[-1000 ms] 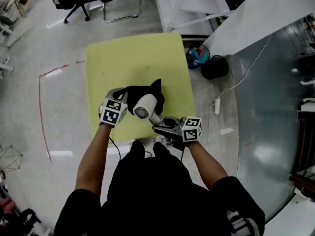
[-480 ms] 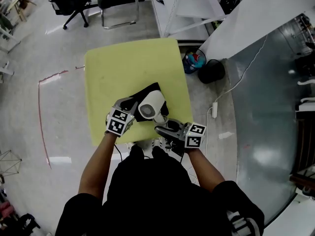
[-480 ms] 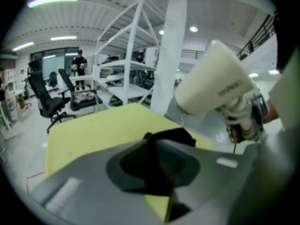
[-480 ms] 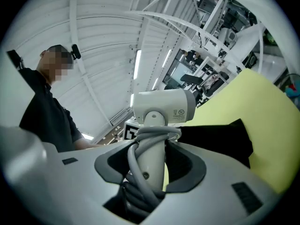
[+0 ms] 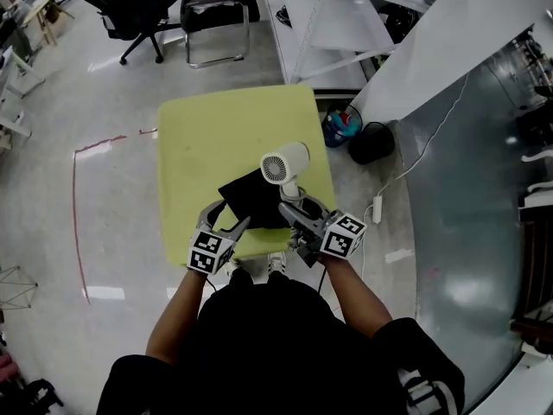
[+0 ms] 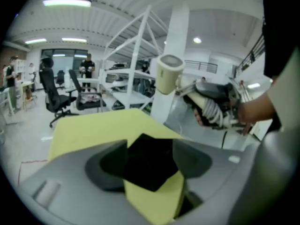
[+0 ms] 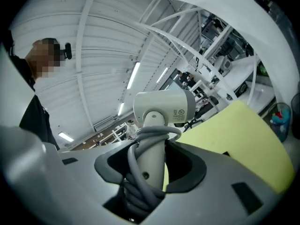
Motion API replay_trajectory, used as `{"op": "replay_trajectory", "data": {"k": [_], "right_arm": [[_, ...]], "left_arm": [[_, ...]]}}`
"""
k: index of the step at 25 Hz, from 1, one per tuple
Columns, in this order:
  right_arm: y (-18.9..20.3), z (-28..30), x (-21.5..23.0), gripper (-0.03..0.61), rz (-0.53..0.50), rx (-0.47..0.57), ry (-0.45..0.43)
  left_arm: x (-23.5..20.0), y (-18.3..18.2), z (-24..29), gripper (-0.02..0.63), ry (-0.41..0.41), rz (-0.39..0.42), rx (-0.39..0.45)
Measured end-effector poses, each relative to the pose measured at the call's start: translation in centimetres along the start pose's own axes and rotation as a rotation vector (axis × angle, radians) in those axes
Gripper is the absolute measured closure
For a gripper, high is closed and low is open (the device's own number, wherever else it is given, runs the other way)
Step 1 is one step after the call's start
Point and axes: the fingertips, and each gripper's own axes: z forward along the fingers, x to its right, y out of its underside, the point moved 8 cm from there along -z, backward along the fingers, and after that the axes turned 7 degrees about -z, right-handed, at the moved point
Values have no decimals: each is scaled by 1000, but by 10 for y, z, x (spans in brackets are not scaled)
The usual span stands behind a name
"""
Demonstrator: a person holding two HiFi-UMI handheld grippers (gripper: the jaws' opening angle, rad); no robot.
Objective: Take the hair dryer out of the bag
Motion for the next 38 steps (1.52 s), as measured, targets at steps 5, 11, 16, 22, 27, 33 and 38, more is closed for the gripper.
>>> {"op": "replay_trajectory", "data": {"k": [5,11,16,22,27,33,38], "right_arm": [[-28,10,-7,390,-163,30,79],[-53,25,-30,390,-358,51,159],[-68,32,-44,390,-424,87,179],[-83,34,-57,390,-493,121,195],[-85,35,-64,390,-524,123,218],[-84,35,-65,390,-532,110,252],[-80,35,-64,390,-521,108,265]], "left_arm": [[-25,-32,-40,325,-126,-84,184],[-36,-75,-77,461,-215,-33,355],[-27,-98,-95,606,-254,-14,442],[-13,-114,-98,606,-276,-22,461],[-2,-113,-98,606,-263,-27,462],[3,-111,-98,606,-251,-32,455],[7,-112,-95,606,-235,-18,449]]}}
